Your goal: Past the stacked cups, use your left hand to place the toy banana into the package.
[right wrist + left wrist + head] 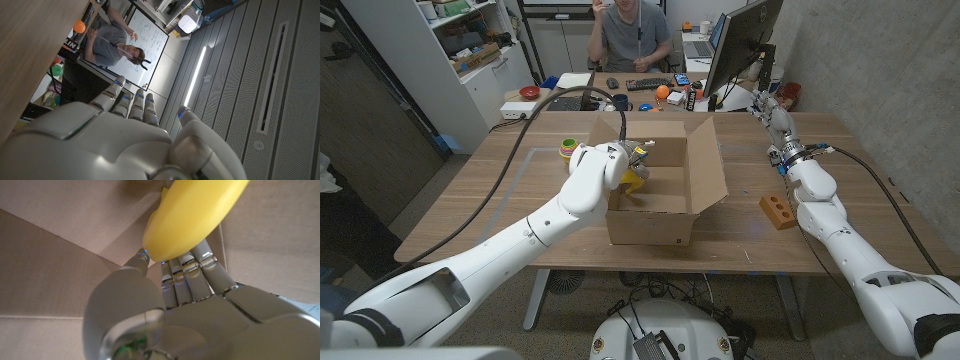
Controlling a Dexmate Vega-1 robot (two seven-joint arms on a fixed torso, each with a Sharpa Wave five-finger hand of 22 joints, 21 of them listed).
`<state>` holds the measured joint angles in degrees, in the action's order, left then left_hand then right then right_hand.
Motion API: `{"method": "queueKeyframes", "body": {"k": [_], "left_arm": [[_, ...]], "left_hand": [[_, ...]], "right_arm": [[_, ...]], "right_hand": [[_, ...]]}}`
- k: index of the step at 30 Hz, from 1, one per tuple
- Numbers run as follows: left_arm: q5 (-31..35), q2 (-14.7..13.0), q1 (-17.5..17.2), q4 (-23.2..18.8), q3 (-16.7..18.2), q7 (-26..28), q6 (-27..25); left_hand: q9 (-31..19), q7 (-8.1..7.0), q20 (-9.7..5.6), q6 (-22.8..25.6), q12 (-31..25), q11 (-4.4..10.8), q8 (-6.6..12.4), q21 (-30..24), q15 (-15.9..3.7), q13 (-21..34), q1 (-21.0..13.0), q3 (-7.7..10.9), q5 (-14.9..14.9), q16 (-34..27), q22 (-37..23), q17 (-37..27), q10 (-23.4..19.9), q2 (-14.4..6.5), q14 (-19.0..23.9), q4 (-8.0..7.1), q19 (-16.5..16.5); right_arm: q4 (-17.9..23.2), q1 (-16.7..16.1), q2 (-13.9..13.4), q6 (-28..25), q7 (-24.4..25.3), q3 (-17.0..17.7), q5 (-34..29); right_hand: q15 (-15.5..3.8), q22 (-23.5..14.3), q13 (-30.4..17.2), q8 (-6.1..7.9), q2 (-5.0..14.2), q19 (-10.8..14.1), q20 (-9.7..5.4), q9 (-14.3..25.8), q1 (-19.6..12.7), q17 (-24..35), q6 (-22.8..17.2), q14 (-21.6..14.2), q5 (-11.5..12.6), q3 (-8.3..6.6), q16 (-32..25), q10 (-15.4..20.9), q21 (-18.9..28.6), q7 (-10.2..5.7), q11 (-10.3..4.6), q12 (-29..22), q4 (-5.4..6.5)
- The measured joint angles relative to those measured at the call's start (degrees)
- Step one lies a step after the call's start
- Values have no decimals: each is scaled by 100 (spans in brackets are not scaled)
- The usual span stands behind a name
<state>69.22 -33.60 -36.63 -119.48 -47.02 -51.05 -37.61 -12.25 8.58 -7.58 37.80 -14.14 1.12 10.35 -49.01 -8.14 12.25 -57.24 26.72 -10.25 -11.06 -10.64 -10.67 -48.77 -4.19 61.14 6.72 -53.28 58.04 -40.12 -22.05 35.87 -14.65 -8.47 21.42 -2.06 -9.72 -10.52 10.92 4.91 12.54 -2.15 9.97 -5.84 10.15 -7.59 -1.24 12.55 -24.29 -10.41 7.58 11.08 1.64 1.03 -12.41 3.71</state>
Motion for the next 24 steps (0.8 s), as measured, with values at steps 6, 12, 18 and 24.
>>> {"method": "queueKeyframes", "body": {"k": [6, 12, 18, 24], "left_arm": [[-21, 6, 41, 54, -11, -107, 39], [-158, 9, 121, 150, -37, -328, 87], [-392, -4, 235, 211, -56, -549, 122], [-550, -50, 291, 218, -56, -598, 91]], "left_hand": [[28, 42, 75, -428, 207, -22, 0, 77, 110, -3, 61, 0, -39, 68, 64, -4, 538, -58, -219, 0, 218], [55, 44, 263, -1066, 334, -176, -44, 308, 138, -43, 423, -59, -73, 86, 106, -41, 1164, 110, -1226, -77, 548], [127, 6, 877, -1890, 382, -523, -44, 784, 411, -102, 1108, -355, -122, 86, 132, -30, 2046, 325, -2097, -373, 1005], [161, -41, 1222, -2251, 382, -707, -44, 1171, 777, -134, 1717, -745, -180, 86, 132, 3, 2491, 703, -2592, -642, 1110]], "right_arm": [[-10, 18, 2, 32, -19, 0, 5], [-10, 20, 2, 59, -33, 0, 15], [15, 20, 2, 65, -32, 0, 21], [28, 20, -1, 67, -13, 0, 20]], "right_hand": [[0, 0, 0, 0, 0, 0, 0, 0, 0, 0, 0, 0, 0, 18, 0, 0, 0, 0, 0, 0, -18], [0, 0, 0, 0, 0, 0, 0, 0, 0, 0, 0, 0, 0, 24, 0, 0, 0, 0, 0, 0, -24], [0, 0, 0, 0, 0, 0, 0, 0, 0, 1, 0, 0, 0, 24, 0, 0, 0, 0, 0, 0, -24], [0, 0, 0, 0, 0, 0, 0, 0, 0, 0, 0, 0, 0, 24, 0, 0, 0, 0, 0, 0, -24]]}}
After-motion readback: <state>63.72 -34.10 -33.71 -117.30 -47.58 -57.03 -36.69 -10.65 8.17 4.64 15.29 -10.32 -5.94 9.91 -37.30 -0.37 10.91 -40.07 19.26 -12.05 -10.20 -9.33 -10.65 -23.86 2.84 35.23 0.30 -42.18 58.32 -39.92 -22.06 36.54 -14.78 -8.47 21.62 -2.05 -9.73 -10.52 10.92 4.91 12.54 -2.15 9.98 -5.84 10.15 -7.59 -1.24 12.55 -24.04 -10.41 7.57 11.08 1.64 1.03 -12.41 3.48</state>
